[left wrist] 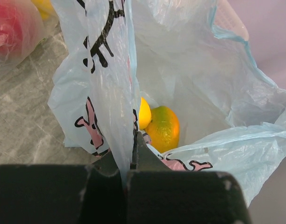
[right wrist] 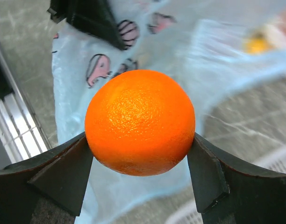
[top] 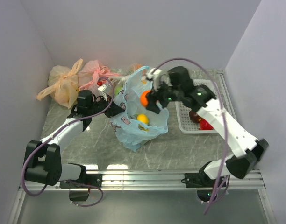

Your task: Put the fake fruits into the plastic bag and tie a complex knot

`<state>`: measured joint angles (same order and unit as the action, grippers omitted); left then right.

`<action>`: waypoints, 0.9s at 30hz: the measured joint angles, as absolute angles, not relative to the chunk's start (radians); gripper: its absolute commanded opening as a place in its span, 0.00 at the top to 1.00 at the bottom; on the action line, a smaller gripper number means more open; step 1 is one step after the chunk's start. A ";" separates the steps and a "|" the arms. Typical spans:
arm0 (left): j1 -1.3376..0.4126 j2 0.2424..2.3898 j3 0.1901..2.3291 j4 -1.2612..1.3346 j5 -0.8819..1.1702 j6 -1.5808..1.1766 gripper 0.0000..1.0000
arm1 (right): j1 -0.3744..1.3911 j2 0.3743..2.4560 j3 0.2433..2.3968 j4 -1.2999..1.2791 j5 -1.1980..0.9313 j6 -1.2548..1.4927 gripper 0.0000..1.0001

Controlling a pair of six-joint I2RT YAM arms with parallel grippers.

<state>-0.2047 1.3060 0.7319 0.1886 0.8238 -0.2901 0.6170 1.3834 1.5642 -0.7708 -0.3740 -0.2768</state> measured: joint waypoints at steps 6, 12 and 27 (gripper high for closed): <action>-0.205 1.306 0.737 0.173 0.824 -0.282 0.99 | 0.716 1.593 1.584 -0.759 -0.300 -0.276 0.22; -0.205 1.306 0.737 0.165 0.824 -0.274 1.00 | 0.724 1.645 1.549 -0.709 -0.179 -0.202 0.03; -0.205 1.306 0.737 0.167 0.824 -0.274 1.00 | 0.534 1.251 1.497 -0.605 -0.215 -0.214 0.00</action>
